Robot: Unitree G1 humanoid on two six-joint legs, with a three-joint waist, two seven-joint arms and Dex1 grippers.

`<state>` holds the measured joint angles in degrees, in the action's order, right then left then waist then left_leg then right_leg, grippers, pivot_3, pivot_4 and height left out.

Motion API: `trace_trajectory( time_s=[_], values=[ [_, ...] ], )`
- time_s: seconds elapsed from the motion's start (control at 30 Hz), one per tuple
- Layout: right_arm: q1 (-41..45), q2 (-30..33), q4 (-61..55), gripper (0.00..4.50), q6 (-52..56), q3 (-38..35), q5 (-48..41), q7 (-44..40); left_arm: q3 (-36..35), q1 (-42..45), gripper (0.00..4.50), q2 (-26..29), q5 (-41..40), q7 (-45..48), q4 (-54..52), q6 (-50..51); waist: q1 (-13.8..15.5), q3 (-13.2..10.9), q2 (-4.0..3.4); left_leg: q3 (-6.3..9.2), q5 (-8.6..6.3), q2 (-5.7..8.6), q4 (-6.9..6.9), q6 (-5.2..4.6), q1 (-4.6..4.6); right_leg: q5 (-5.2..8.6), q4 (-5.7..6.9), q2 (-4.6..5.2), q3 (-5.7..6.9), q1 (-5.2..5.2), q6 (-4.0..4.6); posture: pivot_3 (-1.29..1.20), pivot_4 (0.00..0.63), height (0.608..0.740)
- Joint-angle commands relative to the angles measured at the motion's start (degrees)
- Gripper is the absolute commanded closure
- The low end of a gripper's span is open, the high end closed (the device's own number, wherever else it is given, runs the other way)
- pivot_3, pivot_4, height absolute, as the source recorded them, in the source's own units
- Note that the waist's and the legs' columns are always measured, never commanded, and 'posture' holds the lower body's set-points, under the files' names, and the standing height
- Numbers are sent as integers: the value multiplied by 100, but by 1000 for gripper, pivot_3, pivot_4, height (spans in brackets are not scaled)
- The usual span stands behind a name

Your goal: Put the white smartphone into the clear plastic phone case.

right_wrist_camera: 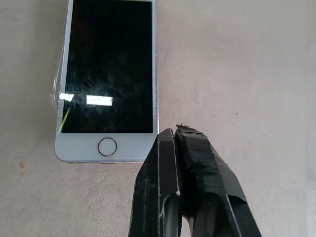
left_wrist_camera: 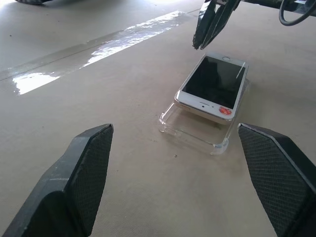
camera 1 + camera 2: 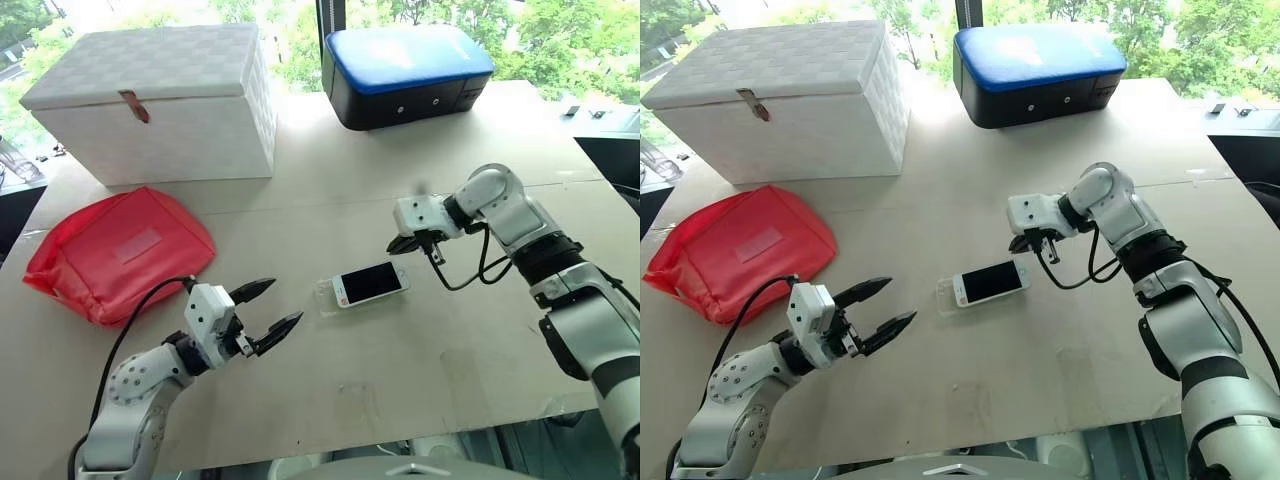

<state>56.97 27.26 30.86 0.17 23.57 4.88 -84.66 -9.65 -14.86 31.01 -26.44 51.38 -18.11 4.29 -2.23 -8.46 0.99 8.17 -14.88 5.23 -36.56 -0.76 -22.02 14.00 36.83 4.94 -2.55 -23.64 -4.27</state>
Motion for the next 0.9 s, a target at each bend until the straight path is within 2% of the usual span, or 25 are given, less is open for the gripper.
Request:
trace_trajectory(
  time_s=[0.03,0.27,0.4,0.57,0.73,0.83,0.9],
  values=[
    [-71,-44,-854,4470,864,-358,-569,-102,-28,20,356,37,-21,71,-41,-122,0,0,0,1,0,-1,0,0,0,0,0,0,1,0,0,0,150,740],
    [-1017,-411,-2129,4470,1627,16,-529,611,-95,-42,356,78,-63,110,-99,-94,22,2,3,3,0,0,-1,0,-2,0,0,4,2,0,0,0,150,740],
    [-1525,-538,-2040,4470,1682,618,13,1024,-118,-114,356,110,-84,109,-168,-64,19,3,2,2,0,1,-4,0,-1,0,2,3,2,0,0,0,150,740],
    [-1733,-554,-1637,4470,1697,1041,363,1233,-127,-139,356,147,-111,97,-209,-41,11,29,12,-1,0,-2,-3,0,17,0,11,-2,-1,11,0,0,150,740],
    [-1765,-620,-1330,4470,1801,1052,377,1416,-137,-154,356,170,-123,96,-228,-29,12,83,3,2,-14,-4,-1,-23,54,0,11,-5,3,48,-1,0,150,740],
    [-1760,-689,-1219,4470,1834,911,298,1580,-117,-150,356,161,-115,87,-237,-24,15,85,-8,2,-18,-4,14,-27,131,2,5,-5,4,121,0,0,150,740],
    [-1765,-704,-1324,4470,1891,770,141,1584,-96,-140,356,148,-102,75,-238,-25,14,86,-10,9,-17,-5,14,-27,142,3,5,-6,10,133,-1,0,150,740]
  ],
)
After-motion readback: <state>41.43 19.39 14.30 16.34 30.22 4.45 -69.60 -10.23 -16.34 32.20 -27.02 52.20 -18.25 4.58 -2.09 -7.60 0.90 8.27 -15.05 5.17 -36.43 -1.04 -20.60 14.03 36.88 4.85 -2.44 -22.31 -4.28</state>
